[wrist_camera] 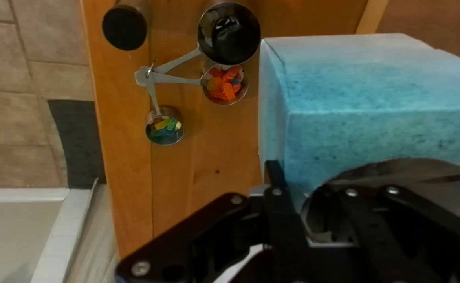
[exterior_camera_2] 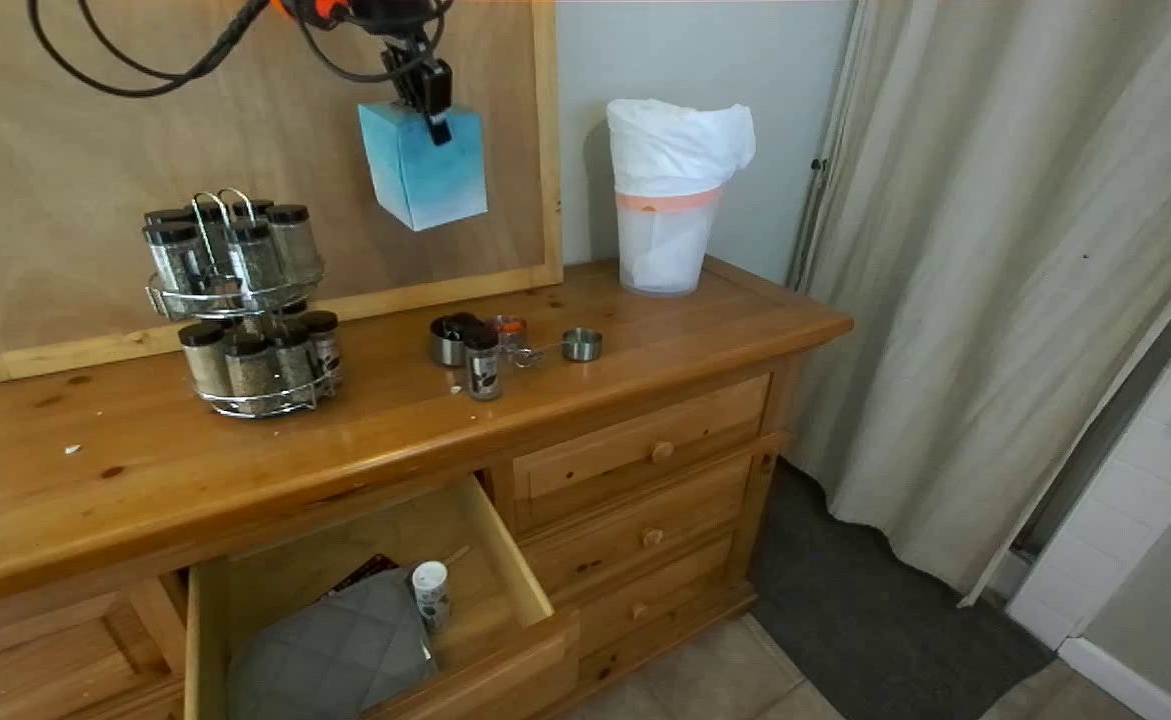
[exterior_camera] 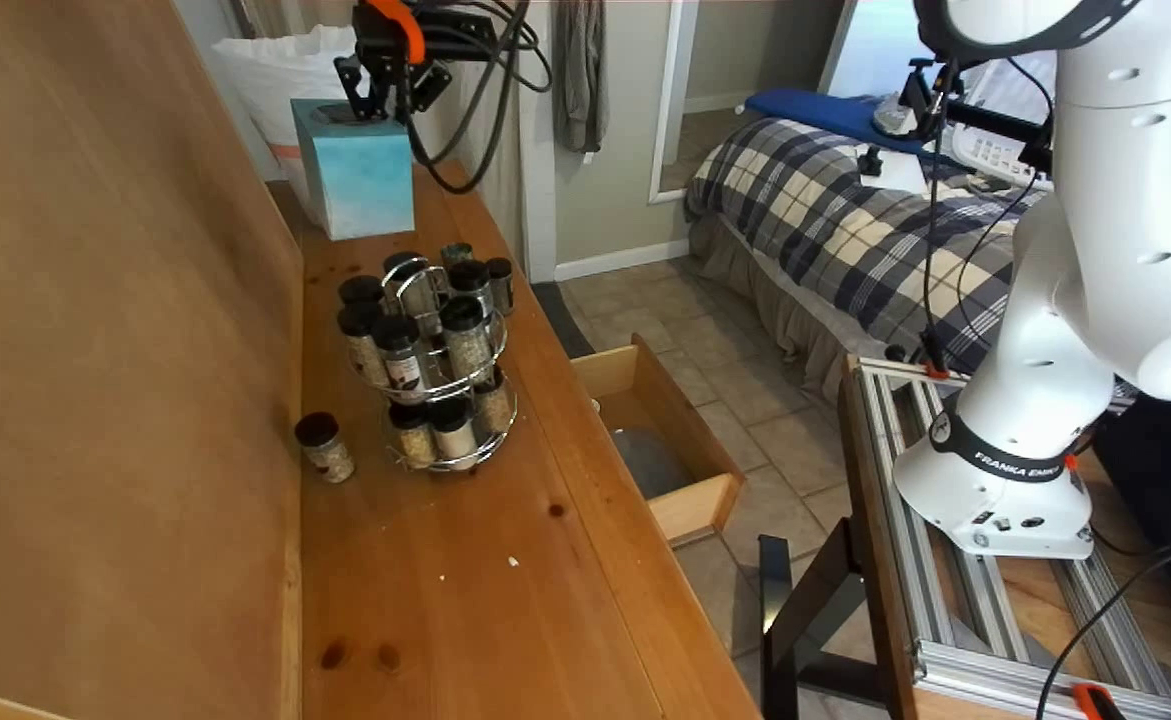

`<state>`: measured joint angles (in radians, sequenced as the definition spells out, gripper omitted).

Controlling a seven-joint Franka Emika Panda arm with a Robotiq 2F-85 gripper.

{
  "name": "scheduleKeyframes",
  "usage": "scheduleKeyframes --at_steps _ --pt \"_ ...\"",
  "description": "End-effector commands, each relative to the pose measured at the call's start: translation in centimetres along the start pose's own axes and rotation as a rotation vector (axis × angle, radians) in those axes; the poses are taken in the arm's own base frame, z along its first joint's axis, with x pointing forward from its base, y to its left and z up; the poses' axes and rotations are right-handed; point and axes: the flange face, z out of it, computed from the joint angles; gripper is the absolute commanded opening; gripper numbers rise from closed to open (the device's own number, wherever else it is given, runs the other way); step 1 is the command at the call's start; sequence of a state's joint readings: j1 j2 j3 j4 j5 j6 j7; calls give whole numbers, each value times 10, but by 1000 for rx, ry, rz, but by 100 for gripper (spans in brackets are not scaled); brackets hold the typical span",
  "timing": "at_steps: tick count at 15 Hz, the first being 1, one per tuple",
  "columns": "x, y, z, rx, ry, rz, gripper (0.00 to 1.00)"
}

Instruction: Move the tissue box to the left.

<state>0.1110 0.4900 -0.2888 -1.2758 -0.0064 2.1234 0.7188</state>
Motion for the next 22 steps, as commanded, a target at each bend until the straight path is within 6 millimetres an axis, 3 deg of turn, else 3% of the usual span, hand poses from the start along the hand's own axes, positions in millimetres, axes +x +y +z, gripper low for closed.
scheduleKeyframes --at_steps 1,4,9,10,12,17,18,22 --pt "-40 9 -35 -43 98 -96 2" --pt "-73 8 -65 -79 200 -130 2" --pt "-147 5 -113 -33 298 -372 2" --pt "-114 -11 -95 -64 266 -307 2" --pt "-126 -12 -104 -53 262 -323 7" --pt "-116 -7 -91 -74 254 -310 7" --pt "-116 -7 -91 -73 254 -311 2" --pt "-142 -13 -128 -57 366 -348 2"
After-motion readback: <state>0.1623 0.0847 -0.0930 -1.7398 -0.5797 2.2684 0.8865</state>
